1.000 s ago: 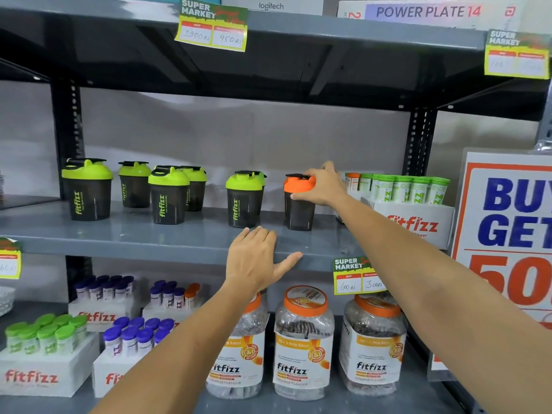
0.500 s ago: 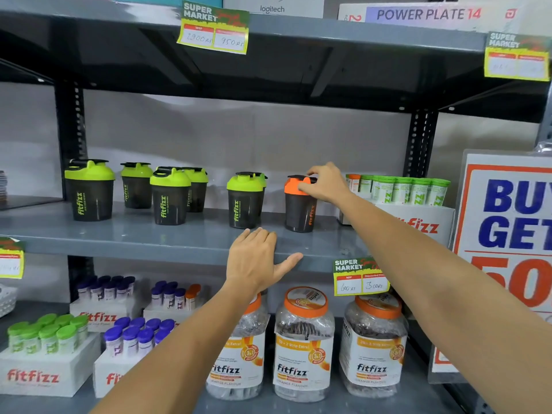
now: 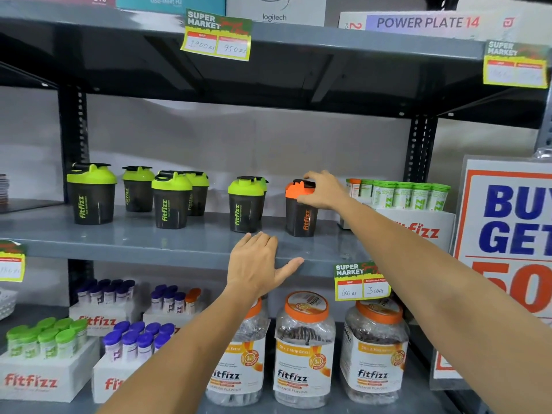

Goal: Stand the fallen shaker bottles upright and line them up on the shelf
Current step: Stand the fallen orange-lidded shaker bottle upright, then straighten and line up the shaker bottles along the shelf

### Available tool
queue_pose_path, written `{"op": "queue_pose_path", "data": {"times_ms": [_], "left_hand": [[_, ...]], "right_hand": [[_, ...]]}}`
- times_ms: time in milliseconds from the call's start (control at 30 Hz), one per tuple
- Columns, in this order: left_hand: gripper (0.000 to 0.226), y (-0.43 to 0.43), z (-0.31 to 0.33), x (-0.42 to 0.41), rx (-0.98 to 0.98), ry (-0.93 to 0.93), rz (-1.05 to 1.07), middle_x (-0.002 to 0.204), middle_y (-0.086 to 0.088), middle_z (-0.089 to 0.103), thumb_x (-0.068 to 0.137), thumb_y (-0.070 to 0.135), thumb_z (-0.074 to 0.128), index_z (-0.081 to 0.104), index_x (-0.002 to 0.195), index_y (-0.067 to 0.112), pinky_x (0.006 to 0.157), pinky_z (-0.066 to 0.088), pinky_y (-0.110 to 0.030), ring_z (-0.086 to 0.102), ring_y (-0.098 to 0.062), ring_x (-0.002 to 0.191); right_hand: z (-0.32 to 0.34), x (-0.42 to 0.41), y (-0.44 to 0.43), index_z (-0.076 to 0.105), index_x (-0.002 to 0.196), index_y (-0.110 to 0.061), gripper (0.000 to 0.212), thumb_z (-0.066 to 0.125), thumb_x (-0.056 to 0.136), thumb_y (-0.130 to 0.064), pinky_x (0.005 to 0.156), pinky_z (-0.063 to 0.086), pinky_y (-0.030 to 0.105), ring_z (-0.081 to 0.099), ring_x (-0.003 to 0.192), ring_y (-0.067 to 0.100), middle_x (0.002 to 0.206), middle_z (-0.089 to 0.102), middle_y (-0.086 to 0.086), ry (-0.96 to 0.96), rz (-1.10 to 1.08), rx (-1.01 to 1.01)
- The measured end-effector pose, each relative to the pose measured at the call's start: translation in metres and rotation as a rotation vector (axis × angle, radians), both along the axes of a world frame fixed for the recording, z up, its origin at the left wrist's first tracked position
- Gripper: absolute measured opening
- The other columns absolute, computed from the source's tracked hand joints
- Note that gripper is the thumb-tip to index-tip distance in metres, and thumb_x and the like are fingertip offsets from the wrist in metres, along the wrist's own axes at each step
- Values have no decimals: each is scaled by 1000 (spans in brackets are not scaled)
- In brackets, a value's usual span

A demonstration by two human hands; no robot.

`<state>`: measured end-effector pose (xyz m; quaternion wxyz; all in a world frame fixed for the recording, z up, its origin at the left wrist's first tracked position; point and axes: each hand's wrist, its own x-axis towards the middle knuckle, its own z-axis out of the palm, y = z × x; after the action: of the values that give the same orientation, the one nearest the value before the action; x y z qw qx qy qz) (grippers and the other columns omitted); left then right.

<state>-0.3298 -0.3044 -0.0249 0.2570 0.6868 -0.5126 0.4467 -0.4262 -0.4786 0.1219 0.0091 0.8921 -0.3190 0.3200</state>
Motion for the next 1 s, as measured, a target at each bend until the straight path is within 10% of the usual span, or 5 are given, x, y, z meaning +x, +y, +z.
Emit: {"op": "queue_pose_path", "data": {"times_ms": [533, 800, 1000], "left_hand": [[72, 4, 2, -3, 87, 62, 6, 85, 1, 68, 83, 75, 27, 68, 90, 16, 91, 46, -32, 65, -19, 84], [56, -2, 29, 3, 142, 400, -138, 132, -1, 56, 92, 54, 32, 49, 132, 19, 86, 44, -38, 60, -25, 109], [42, -36, 70, 5, 398, 880, -265, 125, -13, 57, 84, 14, 45, 45, 125, 4, 91, 50, -44, 61, -33, 101]], "right_hand": [[-5, -6, -2, 45, 134, -21, 80, 73, 69, -58, 86, 44, 37, 51, 117, 33, 128, 52, 13, 2, 24, -23], [-26, -15, -2, 35, 143, -17, 70, 36, 90, -63, 101, 45, 47, 52, 121, 31, 142, 48, 12, -803, -3, 824], [-69, -16, -8, 36, 141, -9, 55, 30, 95, -39, 108, 37, 43, 46, 127, 31, 143, 45, 15, -695, 42, 1050]]}}
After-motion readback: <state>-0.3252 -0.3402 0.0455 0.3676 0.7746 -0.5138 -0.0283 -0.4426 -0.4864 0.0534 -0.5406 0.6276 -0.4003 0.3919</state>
